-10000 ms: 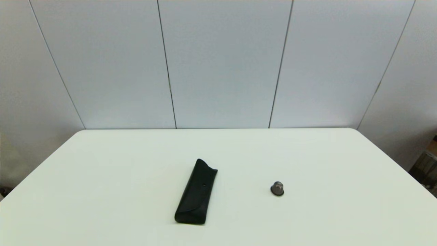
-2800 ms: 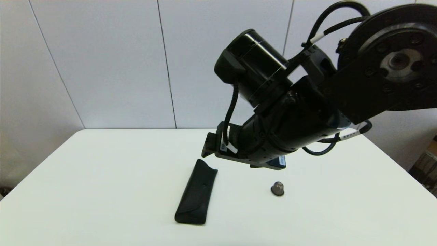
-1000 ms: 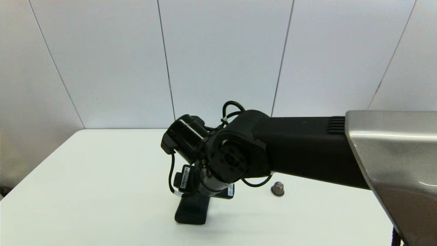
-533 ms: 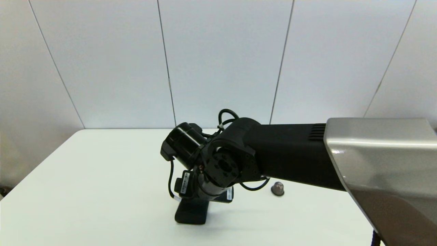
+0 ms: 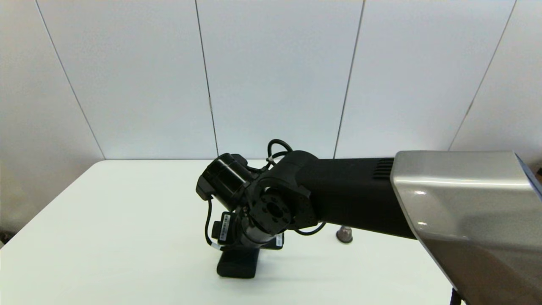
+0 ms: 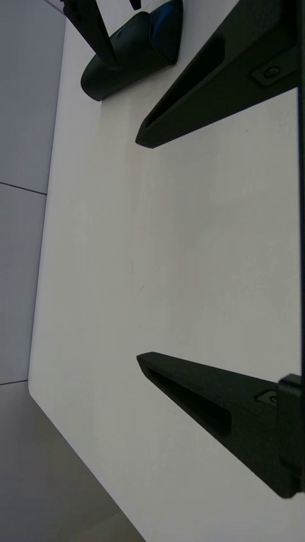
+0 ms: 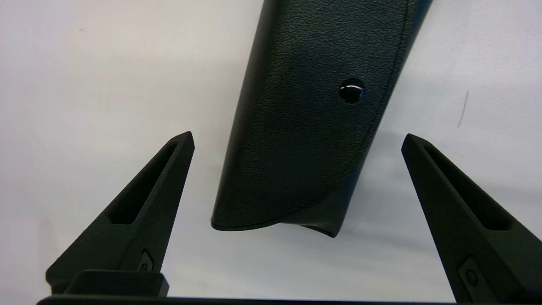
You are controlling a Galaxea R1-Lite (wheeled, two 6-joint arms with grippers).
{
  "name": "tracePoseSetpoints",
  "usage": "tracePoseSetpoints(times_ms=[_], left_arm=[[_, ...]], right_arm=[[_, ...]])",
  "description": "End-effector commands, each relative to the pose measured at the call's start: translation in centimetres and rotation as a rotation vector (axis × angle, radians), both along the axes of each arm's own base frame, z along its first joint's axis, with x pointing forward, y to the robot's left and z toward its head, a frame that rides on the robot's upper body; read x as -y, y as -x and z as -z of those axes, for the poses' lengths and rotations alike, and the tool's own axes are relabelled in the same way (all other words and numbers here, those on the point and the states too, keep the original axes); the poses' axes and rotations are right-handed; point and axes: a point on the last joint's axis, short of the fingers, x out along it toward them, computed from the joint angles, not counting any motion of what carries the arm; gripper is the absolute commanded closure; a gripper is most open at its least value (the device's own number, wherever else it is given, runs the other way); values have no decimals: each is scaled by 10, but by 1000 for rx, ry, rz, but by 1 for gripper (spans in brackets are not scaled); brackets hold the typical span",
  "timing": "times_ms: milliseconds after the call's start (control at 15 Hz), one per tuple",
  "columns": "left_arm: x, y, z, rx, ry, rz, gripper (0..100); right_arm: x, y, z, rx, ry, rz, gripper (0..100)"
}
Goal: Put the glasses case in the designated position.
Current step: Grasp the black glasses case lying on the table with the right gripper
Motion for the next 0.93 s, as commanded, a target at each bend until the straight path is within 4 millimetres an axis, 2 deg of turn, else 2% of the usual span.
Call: tracePoseSetpoints(times_ms=[67, 800, 867, 933], left_arm=[[0, 0, 0, -3, 0, 1, 0], [0, 0, 0, -3, 0, 1, 0], [0, 0, 0, -3, 0, -1, 0], [0, 0, 0, -3, 0, -1, 0]], right_arm=[[-3, 2, 5, -13, 9, -4, 0], [-9, 5, 17, -21, 33, -12, 0], [-9, 5, 17, -22, 32, -13, 100], [-8, 5, 17, -27, 33, -14, 100]])
